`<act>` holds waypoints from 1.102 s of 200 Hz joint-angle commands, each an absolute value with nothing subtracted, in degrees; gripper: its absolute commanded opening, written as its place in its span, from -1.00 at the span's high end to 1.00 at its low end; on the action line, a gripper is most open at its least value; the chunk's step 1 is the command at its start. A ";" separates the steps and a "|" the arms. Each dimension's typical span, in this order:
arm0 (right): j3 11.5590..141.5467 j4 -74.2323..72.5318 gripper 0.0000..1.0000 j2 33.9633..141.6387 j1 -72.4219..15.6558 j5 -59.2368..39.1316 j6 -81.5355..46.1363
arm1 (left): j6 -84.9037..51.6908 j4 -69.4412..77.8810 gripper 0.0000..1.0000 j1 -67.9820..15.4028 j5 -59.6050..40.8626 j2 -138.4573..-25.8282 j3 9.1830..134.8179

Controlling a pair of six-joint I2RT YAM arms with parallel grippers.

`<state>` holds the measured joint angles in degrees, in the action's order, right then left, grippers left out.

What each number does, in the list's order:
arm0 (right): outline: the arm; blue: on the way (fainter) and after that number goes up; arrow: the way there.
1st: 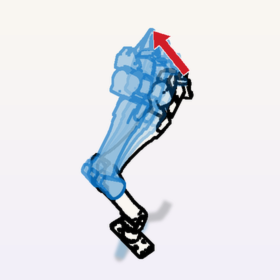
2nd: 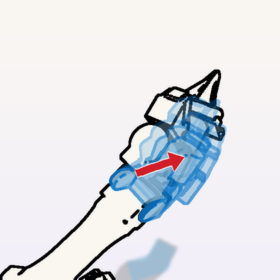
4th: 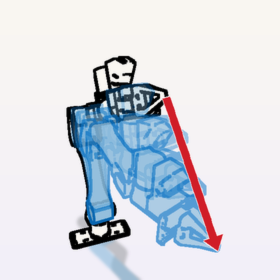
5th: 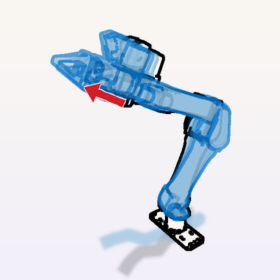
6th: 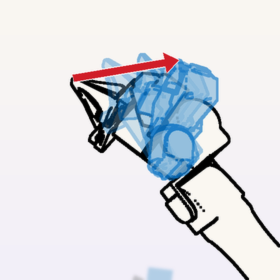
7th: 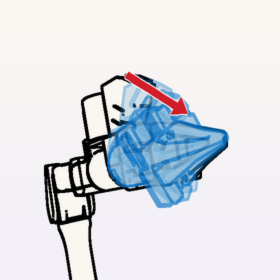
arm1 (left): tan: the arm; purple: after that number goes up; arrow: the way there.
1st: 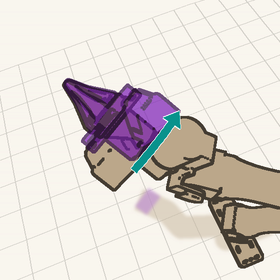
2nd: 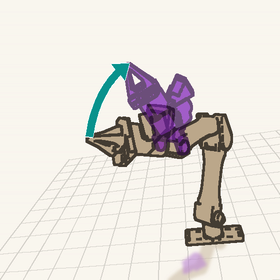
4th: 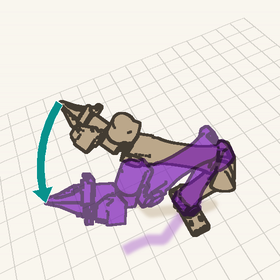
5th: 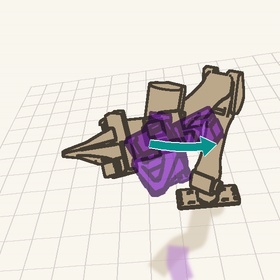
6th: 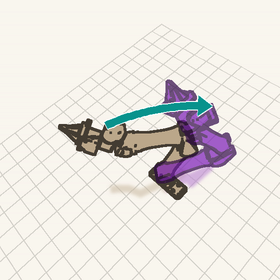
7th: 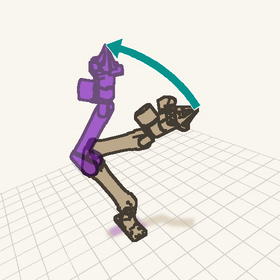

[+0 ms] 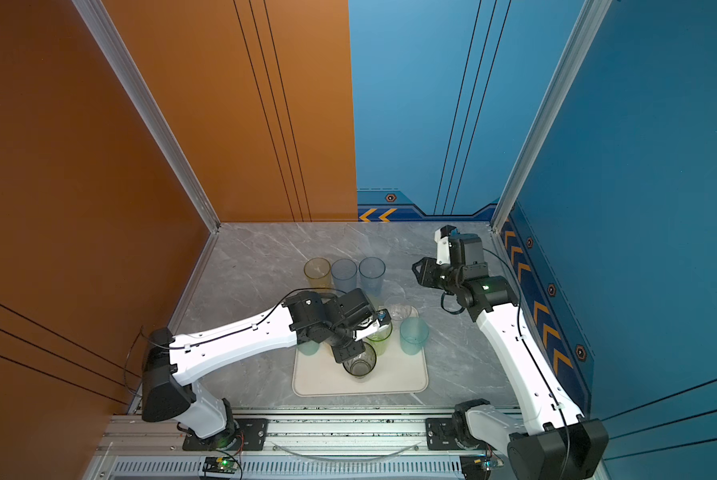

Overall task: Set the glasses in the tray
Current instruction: 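Lift the dark grey glass with the left gripper and carry it over the tray, then lower the dark grey glass onto the tray near the robot, open left gripper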

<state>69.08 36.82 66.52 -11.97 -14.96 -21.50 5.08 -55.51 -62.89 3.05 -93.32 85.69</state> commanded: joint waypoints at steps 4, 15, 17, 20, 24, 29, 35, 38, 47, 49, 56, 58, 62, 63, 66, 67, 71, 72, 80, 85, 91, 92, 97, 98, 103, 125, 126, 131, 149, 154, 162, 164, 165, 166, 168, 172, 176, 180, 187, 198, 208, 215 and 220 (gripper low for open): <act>70.90 36.21 0.22 67.33 -12.39 -14.13 -21.27 | 5.11 -54.84 0.93 -61.68 1.05 -92.66 84.60; 71.01 36.21 0.22 67.51 -12.44 -13.99 -21.27 | 5.10 -54.85 0.93 -61.43 0.39 -92.72 84.50; 71.08 36.21 0.22 67.50 -12.49 -13.98 -21.27 | 5.10 -54.87 0.93 -61.41 0.25 -92.79 84.54; 71.10 36.21 0.22 67.58 -12.52 -14.02 -21.27 | 5.10 -54.85 0.94 -61.36 0.23 -92.81 84.59; 71.10 36.21 0.22 67.66 -12.48 -13.93 -21.27 | 5.10 -54.87 0.94 -61.36 0.20 -92.81 84.55; 71.13 36.21 0.22 67.77 -12.55 -13.90 -21.19 | 5.16 -54.76 0.93 -61.28 0.06 -92.86 84.48; 71.24 36.21 0.22 67.85 -12.63 -13.90 -21.23 | 5.26 -54.85 0.93 -61.21 -0.28 -92.98 84.56; 71.32 36.21 0.22 67.93 -12.65 -13.89 -21.19 | 5.27 -54.86 0.93 -61.18 -0.46 -93.06 84.55; 71.32 36.13 0.22 68.09 -12.78 -13.87 -21.18 | 5.36 -54.91 0.93 -61.19 -0.61 -93.24 84.64; 71.20 36.08 0.22 68.15 -12.75 -13.75 -21.18 | 5.36 -54.93 0.93 -61.18 -0.66 -93.25 84.64; 71.35 36.12 0.22 68.20 -12.85 -13.71 -21.18 | 5.51 -54.86 0.93 -61.16 -0.94 -93.32 84.72; 71.34 36.12 0.22 68.27 -12.88 -13.71 -21.14 | 5.53 -54.85 0.93 -61.17 -1.07 -93.34 84.72; 71.33 36.12 0.22 68.30 -12.84 -13.73 -21.12 | 5.54 -54.87 0.93 -61.17 -1.26 -93.41 84.74; 71.39 36.12 0.22 68.30 -12.92 -13.68 -21.11 | 5.58 -54.85 0.93 -61.17 -1.33 -93.42 84.78; 71.37 36.12 0.22 68.39 -12.92 -13.67 -21.10 | 5.62 -54.91 0.93 -61.17 -1.47 -93.49 84.74; 71.32 36.08 0.22 68.43 -12.92 -13.69 -21.09 | 5.62 -54.88 0.93 -61.17 -1.53 -93.50 84.74; 71.32 36.04 0.22 68.49 -12.93 -13.66 -21.09 | 5.67 -54.85 0.93 -61.17 -1.66 -93.59 84.81; 71.34 36.04 0.22 68.52 -12.92 -13.64 -21.09 | 5.69 -54.89 0.93 -61.17 -1.66 -93.64 84.86; 71.37 36.04 0.22 68.56 -12.96 -13.64 -21.09 | 5.80 -54.98 0.93 -61.17 -1.83 -93.86 84.81; 71.36 36.04 0.22 68.60 -13.00 -13.63 -21.03 | 5.80 -54.95 0.93 -61.11 -1.91 -94.04 84.81; 71.35 36.04 0.22 68.64 -13.02 -13.67 -21.01 | 5.80 -54.99 0.93 -61.18 -2.01 -94.12 84.73; 71.31 36.04 0.22 68.69 -13.06 -13.69 -21.01 | 5.80 -55.00 0.93 -61.17 -2.02 -94.13 84.73; 71.33 36.04 0.22 68.74 -13.08 -13.70 -21.01 | 5.80 -55.00 0.93 -61.20 -2.10 -94.21 84.70; 71.30 36.04 0.22 68.73 -13.04 -13.66 -21.01 | 5.80 -54.97 0.93 -61.18 -2.10 -94.22 84.67; 71.36 36.02 0.22 68.82 -13.03 -13.63 -21.01 | 5.80 -55.03 0.93 -61.17 -2.04 -94.30 84.65; 71.37 35.97 0.22 68.99 -13.02 -13.73 -20.92 | 5.89 -55.08 0.93 -61.30 -1.89 -94.64 84.40; 71.32 36.00 0.22 68.99 -13.02 -13.72 -20.92 | 5.89 -55.05 0.93 -61.19 -1.87 -94.65 84.39; 71.38 36.03 0.22 68.99 -13.08 -13.71 -20.92 | 5.93 -55.08 0.93 -61.19 -1.78 -94.75 84.38; 71.34 36.02 0.22 69.02 -13.08 -13.77 -20.92 | 6.07 -55.07 0.93 -61.08 -1.49 -95.15 84.29; 71.28 36.03 0.22 69.00 -13.10 -13.72 -20.85 | 6.06 -55.03 0.93 -61.00 -1.41 -95.18 84.29; 71.16 36.04 0.22 69.00 -13.10 -13.72 -20.83 | 6.15 -55.14 0.93 -60.92 -1.49 -95.32 84.30; 71.12 36.04 0.22 69.00 -13.10 -13.73 -20.83 | 6.15 -55.09 0.93 -60.91 -1.54 -95.35 84.29; 71.11 36.04 0.22 68.95 -13.10 -13.77 -20.83 | 6.15 -55.10 0.93 -60.91 -1.52 -95.36 84.29; 71.11 36.04 0.22 68.93 -13.10 -13.74 -20.83 | 6.15 -55.10 0.93 -60.91 -1.50 -95.36 84.29; 71.13 36.04 0.22 68.96 -13.10 -13.72 -20.83 | 6.17 -55.11 0.93 -60.95 -1.54 -95.43 84.33; 71.14 36.04 0.21 68.91 -13.10 -13.73 -20.83 | 6.19 -55.16 0.93 -60.87 -1.58 -95.50 84.29; 71.10 36.04 0.22 68.93 -13.10 -13.76 -20.83 | 6.24 -55.11 0.93 -60.79 -1.73 -95.53 84.29; 71.08 36.04 0.22 68.91 -13.11 -13.71 -20.83 | 6.24 -55.15 0.93 -60.82 -1.76 -95.62 84.30; 71.10 36.04 0.22 68.86 -13.12 -13.72 -20.83 | 6.24 -55.07 0.93 -60.82 -1.83 -95.76 84.29; 71.02 36.08 0.22 68.91 -13.12 -13.75 -20.83 | 6.33 -55.11 0.93 -60.86 -1.85 -95.88 84.23; 71.07 36.12 0.22 68.95 -13.10 -13.74 -20.83 | 6.37 -55.16 0.93 -60.75 -1.85 -95.89 84.20; 71.08 36.12 0.22 68.96 -13.12 -13.71 -20.83 | 6.42 -55.12 0.92 -60.73 -1.93 -95.94 84.20; 71.06 36.12 0.22 68.91 -13.10 -13.71 -20.83 | 6.42 -55.17 0.92 -60.74 -1.93 -95.92 84.13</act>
